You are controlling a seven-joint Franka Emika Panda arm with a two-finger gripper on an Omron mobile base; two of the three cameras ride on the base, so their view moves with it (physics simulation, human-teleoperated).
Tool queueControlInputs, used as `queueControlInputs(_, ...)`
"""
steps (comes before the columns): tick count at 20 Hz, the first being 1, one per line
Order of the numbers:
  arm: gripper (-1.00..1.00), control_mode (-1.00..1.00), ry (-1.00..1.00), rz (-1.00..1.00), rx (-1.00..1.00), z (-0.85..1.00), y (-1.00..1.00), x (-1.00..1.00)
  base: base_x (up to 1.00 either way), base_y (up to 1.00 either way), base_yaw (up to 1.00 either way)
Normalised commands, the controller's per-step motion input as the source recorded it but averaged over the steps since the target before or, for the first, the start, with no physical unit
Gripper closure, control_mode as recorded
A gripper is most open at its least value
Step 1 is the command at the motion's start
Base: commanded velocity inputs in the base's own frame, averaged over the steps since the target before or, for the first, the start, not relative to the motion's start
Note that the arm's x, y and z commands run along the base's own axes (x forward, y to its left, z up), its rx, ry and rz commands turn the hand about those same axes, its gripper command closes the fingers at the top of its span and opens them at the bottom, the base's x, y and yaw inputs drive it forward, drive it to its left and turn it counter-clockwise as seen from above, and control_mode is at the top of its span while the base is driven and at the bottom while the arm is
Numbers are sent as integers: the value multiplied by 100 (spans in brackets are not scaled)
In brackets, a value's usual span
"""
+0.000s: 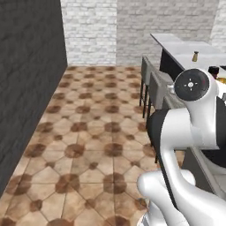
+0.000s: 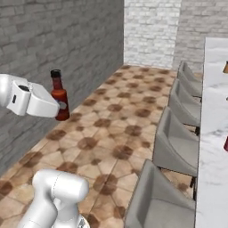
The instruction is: Move the ketchup and condiment bottle from the cabinet to the dining counter.
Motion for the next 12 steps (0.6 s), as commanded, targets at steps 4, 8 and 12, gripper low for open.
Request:
queueControlInputs(4,100,100,0,0,0,0,0,0,79,15,-22)
queueControlInputs(8,100,100,0,0,0,0,0,0,61,21,-41)
queueControlInputs(12,100,100,0,0,0,0,0,0,50,25,-53)
